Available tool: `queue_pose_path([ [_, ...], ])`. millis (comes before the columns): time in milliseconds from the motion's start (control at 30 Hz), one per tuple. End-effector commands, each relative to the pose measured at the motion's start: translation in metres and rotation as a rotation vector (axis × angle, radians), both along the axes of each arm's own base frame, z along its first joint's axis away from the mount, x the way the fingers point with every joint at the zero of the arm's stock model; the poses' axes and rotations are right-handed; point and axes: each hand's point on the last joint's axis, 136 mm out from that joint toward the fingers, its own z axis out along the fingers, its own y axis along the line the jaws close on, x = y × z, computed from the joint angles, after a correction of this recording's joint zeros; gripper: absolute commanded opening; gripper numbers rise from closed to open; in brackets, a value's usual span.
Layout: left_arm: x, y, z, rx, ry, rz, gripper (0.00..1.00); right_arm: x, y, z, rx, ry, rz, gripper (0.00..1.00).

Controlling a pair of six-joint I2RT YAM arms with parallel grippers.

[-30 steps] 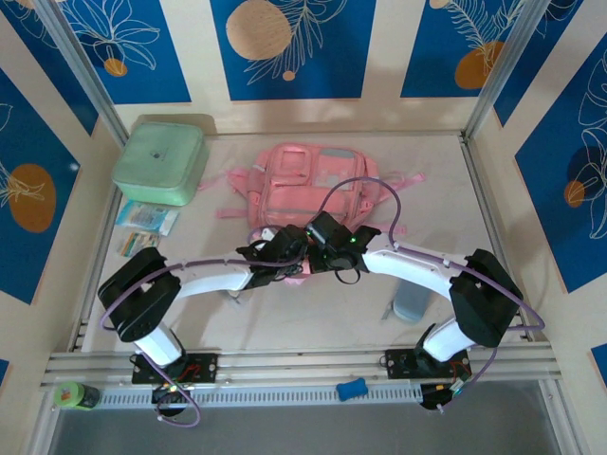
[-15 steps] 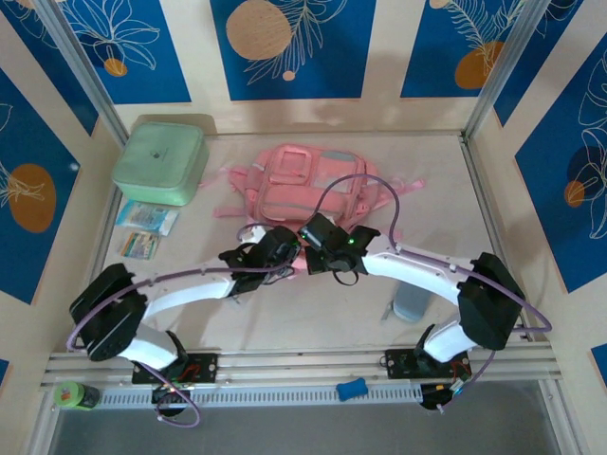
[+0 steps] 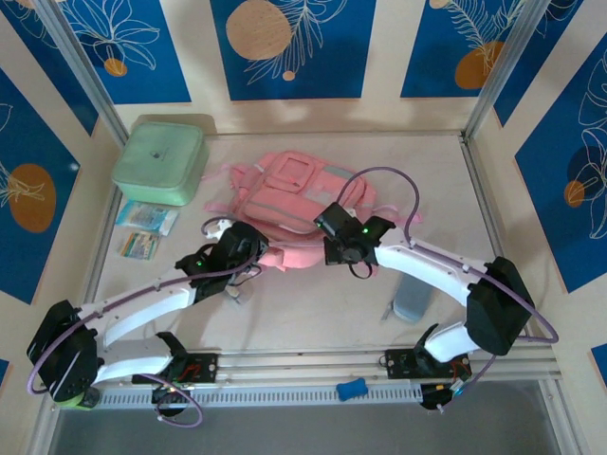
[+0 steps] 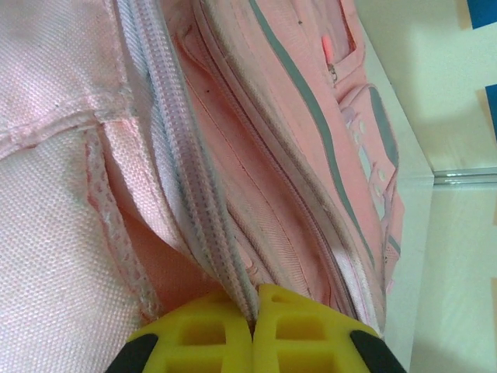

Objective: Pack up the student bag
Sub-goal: Zip the student bag at the center of the table.

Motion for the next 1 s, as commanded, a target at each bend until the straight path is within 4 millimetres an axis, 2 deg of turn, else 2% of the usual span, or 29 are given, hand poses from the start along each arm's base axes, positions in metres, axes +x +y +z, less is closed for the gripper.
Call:
queue_pose_path([
  [0,0.014,0.036,0.004,0.096,-0.053,0.071,0.00,0.008,-0.048,-0.013,-0.151,0.032,-0.097,0.00],
  [133,0.016,0.044,0.004,0.138,-0.035,0.043,0.00,0.025,-0.059,-0.012,-0.152,-0.008,-0.123,0.00],
  [267,0.023,0.051,0.003,0.151,-0.037,0.021,0.00,0.034,-0.073,-0.021,-0.116,0.030,-0.181,0.00],
  [400,0.029,0.052,-0.003,0.171,-0.018,-0.004,0.00,0.043,-0.081,-0.017,-0.144,0.010,-0.204,0.00],
  [433,0.031,0.051,-0.004,0.171,-0.019,-0.013,0.00,0.043,-0.078,-0.015,-0.132,0.016,-0.195,0.00],
  [567,0.042,0.049,-0.005,0.183,-0.021,-0.036,0.00,0.033,-0.037,-0.004,-0.014,0.010,-0.057,0.00],
  [667,0.056,0.048,-0.004,0.194,-0.042,-0.079,0.00,0.021,-0.023,0.001,0.029,0.027,-0.012,0.00],
  [700,0.059,0.047,-0.002,0.194,-0.048,-0.092,0.00,0.018,-0.015,0.002,0.058,0.032,0.018,0.04],
  [767,0.061,0.045,0.000,0.211,-0.065,-0.123,0.00,0.011,-0.001,0.007,0.115,0.030,0.076,0.21],
  [833,0.059,0.044,0.001,0.223,-0.066,-0.153,0.00,0.006,0.002,0.018,0.157,0.028,0.075,0.32],
  [967,0.049,0.051,0.011,0.269,-0.060,-0.183,0.18,0.002,0.006,0.042,0.308,0.016,0.071,0.51],
])
